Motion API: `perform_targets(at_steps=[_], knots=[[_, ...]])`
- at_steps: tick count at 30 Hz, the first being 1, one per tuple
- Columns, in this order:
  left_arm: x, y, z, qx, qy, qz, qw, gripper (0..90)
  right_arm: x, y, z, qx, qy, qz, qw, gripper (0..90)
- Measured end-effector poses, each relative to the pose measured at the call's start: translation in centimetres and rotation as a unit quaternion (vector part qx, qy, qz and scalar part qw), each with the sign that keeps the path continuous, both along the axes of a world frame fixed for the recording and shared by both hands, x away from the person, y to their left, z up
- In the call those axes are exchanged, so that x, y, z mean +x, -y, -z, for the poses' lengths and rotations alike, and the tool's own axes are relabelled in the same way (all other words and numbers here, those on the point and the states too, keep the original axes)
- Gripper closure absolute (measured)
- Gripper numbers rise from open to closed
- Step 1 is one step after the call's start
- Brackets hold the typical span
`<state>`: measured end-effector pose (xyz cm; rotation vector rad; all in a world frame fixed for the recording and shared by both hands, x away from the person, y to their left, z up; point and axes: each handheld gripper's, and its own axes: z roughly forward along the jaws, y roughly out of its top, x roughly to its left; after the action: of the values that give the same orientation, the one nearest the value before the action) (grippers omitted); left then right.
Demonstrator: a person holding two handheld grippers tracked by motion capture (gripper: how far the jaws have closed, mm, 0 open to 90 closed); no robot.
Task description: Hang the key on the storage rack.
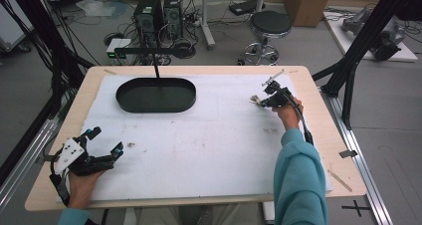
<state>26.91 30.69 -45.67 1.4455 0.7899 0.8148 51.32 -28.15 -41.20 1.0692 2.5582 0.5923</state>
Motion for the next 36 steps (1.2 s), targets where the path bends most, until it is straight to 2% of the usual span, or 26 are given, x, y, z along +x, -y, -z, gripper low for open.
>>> perform_targets(at_steps=[4, 6, 10, 14, 15, 16, 19, 21, 23, 24, 26, 30, 33, 34, 36], knots=[[0.0, 0.0, 0.0, -0.002, 0.0, 0.0, 1.0, 5.0, -0.1, 0.0, -0.3, 0.0, 0.008, 0.0, 1.0, 88.3], [0.0, 0.0, 0.0, -0.003, 0.0, 0.0, 1.0, 4.9, -0.2, 0.1, -0.6, 0.008, 0.005, 0.006, 0.9999, 88.5], [0.0, 0.0, 0.0, -0.006, -0.003, 0.0, 1.0, 4.9, -0.6, 0.1, -1.6, 0.027, 0.012, 0.001, 0.9996, 88.5], [0.2, 0.0, -0.1, 0.0, -0.007, 0.002, 1.0, 5.0, -1.5, 0.3, -3.1, 0.06, 0.025, -0.005, 0.9978, 88.6], [0.2, 0.0, -0.1, 0.002, -0.011, 0.004, 0.9999, 5.0, -2.0, 0.4, -3.9, 0.08, 0.029, -0.01, 0.9963, 88.6], [0.3, 0.1, -0.2, 0.005, -0.016, 0.006, 0.9998, 5.0, -2.0, 0.4, -3.9, 0.08, 0.029, -0.01, 0.9963, 88.6], [0.4, 0.0, -0.6, 0.01, -0.02, 0.004, 0.9998, 4.9, -3.0, 0.5, -5.2, 0.116, 0.043, -0.024, 0.9921, 88.6], [0.4, 0.0, -1.1, 0.0, -0.014, 0.006, 0.9999, 4.9, -3.9, 0.5, -6.3, 0.145, 0.055, -0.039, 0.9871, 88.6], [0.7, -0.1, -1.8, -0.014, -0.024, 0.026, 0.9993, 4.9, -4.6, 0.4, -7.1, 0.167, 0.064, -0.054, 0.9824, 88.6], [0.8, -0.1, -2.2, -0.014, -0.03, 0.034, 0.9989, 5.0, -5.1, 0.3, -7.6, 0.183, 0.068, -0.062, 0.9789, 88.6], [1.2, 0.0, -3.2, -0.003, -0.035, 0.051, 0.9981, 4.9, -6.2, 0.0, -8.6, 0.211, 0.086, -0.092, 0.9694, 88.6], [1.9, 0.6, -5.4, 0.008, -0.04, 0.079, 0.996, 5.0, -8.1, -1.0, -9.8, 0.241, 0.103, -0.128, 0.9565, 88.5], [2.6, 1.4, -7.3, 0.014, -0.041, 0.103, 0.9937, 4.9, -9.5, -2.0, -10.4, 0.265, 0.111, -0.16, 0.9443, 88.5], [2.7, 1.7, -7.7, 0.014, -0.041, 0.109, 0.9931, 4.9, -10.0, -2.3, -10.6, 0.28, 0.111, -0.174, 0.9377, 88.5], [3.1, 2.4, -8.9, 0.018, -0.041, 0.128, 0.9908, 4.9, -10.6, -2.9, -10.8, 0.302, 0.112, -0.189, 0.9277, 88.5]])
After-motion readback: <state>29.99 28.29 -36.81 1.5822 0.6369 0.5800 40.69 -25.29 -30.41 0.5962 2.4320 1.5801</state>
